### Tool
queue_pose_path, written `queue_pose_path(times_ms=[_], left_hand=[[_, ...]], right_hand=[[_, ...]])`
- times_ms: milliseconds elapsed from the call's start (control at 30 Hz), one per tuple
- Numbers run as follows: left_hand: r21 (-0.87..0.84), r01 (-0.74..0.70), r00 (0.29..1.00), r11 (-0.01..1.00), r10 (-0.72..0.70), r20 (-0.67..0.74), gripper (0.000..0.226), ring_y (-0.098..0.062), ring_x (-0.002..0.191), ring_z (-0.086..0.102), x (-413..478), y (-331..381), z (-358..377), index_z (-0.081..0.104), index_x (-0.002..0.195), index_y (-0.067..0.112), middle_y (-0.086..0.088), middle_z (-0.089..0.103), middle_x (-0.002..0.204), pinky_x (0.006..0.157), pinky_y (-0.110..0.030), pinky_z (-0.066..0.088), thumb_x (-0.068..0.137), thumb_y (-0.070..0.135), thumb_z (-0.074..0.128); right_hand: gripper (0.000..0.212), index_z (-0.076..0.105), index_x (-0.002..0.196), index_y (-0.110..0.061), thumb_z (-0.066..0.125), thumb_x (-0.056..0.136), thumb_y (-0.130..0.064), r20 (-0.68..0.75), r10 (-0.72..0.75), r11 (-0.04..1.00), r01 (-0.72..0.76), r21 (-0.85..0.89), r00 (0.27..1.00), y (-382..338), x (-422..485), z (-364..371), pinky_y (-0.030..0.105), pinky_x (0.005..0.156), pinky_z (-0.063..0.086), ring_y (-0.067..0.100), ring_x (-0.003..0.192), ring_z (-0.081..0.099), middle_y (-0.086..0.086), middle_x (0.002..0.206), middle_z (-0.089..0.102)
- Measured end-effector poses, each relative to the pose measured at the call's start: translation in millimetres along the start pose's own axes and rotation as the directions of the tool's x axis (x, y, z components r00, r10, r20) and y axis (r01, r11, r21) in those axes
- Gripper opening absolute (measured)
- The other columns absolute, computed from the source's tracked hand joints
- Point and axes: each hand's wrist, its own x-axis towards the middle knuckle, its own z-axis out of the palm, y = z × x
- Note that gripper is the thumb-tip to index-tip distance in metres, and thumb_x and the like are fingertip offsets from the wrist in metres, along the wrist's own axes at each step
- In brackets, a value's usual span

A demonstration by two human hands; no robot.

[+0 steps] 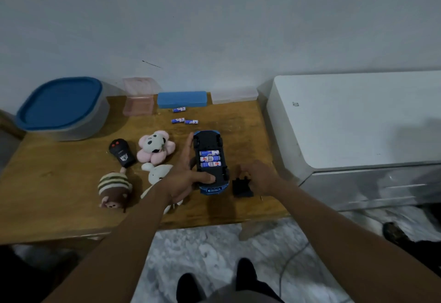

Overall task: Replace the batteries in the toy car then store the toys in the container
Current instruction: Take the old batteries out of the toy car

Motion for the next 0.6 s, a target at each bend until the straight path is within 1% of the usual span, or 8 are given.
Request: queue_pose_path(times_ms=[67,133,267,433,600], left_hand=[[-0.009,0.001,1.0,1.0,-0.001,0.003,0.126,-0.038,0.121,0.058,1,-1,1,0.016,0.146,0.057,-0.015,0.05,0.142,0.089,-0.054,0.054,0.064,-0.023,0.069],[-0.014,0.003,1.0,1.0,-0.003,0.002,0.124,-0.038,0.12,0.058,2,-1,2,0.016,0.146,0.057,-0.015,0.05,0.142,0.088,-0.053,0.054,0.068,-0.026,0.066],[-0.008,0.0,1.0,1.0,-0.001,-0.007,0.123,-0.037,0.12,0.059,1,-1,4,0.016,0.145,0.058,-0.014,0.05,0.142,0.086,-0.052,0.055,0.07,-0.027,0.064],[0.001,0.002,1.0,1.0,-0.002,-0.017,0.123,-0.036,0.119,0.059,-1,0,8,0.015,0.145,0.058,-0.012,0.049,0.142,0.085,-0.051,0.056,0.071,-0.027,0.064],[0.002,-0.002,1.0,1.0,0.002,-0.021,0.123,-0.035,0.118,0.06,-4,1,10,0.015,0.146,0.057,-0.013,0.051,0.141,0.083,-0.048,0.057,0.072,-0.028,0.062]], right_hand=[[0.05,0.061,0.109,-0.022,0.059,0.067,0.005,0.012,0.015,1.0,-0.015,0.007,1.0,2,2,3,0.032,0.071,0.053,0.022,0.095,0.06,0.007,0.113,0.062],[0.051,0.059,0.113,-0.023,0.06,0.07,0.005,0.007,0.011,1.0,-0.011,-0.01,1.0,2,2,5,0.035,0.074,0.055,0.023,0.097,0.06,0.008,0.117,0.059],[0.052,0.056,0.122,-0.025,0.059,0.078,0.002,-0.033,0.036,0.994,-0.039,-0.103,0.999,-3,-1,4,0.032,0.076,0.05,0.022,0.103,0.057,0.005,0.121,0.054],[0.057,0.047,0.133,-0.026,0.059,0.083,0.0,-0.028,0.071,0.989,-0.074,-0.128,0.997,-8,-1,3,0.032,0.075,0.05,0.027,0.104,0.058,0.012,0.126,0.05],[0.06,0.04,0.138,-0.025,0.061,0.086,-0.004,-0.026,0.106,0.983,-0.109,-0.145,0.994,-11,-1,4,0.027,0.07,0.043,0.028,0.103,0.058,0.014,0.129,0.046]])
